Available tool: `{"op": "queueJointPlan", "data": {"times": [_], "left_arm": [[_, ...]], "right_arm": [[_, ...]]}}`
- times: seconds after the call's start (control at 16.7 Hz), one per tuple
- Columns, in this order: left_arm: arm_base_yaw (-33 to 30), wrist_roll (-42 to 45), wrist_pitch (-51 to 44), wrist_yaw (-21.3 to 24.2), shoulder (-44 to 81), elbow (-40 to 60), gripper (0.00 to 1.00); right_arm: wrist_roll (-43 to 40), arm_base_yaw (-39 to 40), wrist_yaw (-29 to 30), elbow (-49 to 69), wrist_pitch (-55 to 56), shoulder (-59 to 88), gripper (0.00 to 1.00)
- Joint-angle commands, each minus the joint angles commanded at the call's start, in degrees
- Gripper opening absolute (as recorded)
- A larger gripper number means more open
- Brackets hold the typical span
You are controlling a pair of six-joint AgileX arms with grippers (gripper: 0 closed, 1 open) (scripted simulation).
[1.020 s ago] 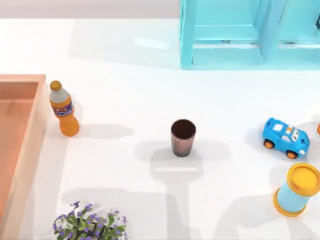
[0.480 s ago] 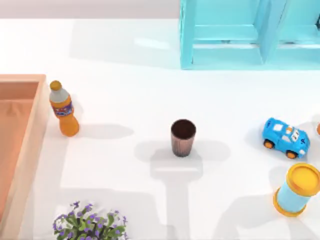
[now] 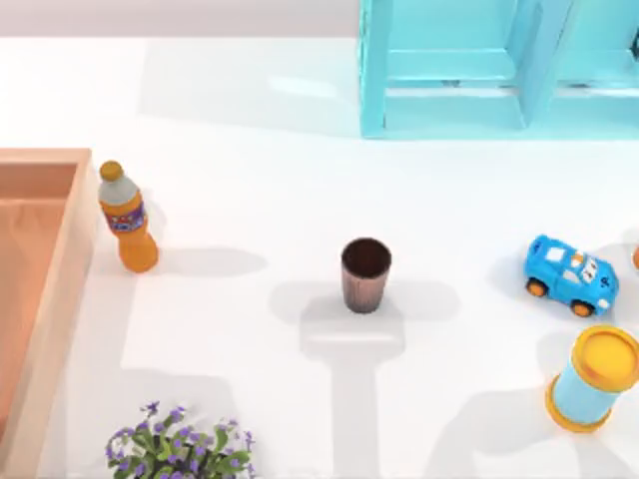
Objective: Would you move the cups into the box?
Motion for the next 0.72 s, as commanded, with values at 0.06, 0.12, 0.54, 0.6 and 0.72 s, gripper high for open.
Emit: {"op": "queueJointPlan", "data": {"times": [0.06,0.12,0.54,0.6,0.72], "left_arm": [[0.00,0.00,0.00,0.00,0.00,0.00,0.00],[0.00,0.00,0.00,0.00,0.00,0.00,0.00],[0.00,0.00,0.00,0.00,0.00,0.00,0.53],[0.00,0.00,0.00,0.00,0.00,0.00,0.60],[0.00,0.00,0.00,0.00,0.00,0.00,0.75]], "right_arm": [[0.00,0.00,0.00,0.00,0.00,0.00,1.00],[0.00,0.00,0.00,0.00,0.00,0.00,1.00],[0.00,0.00,0.00,0.00,0.00,0.00,1.00],[0.00,0.00,0.00,0.00,0.00,0.00,1.00],[0.00,0.00,0.00,0.00,0.00,0.00,1.00]]}}
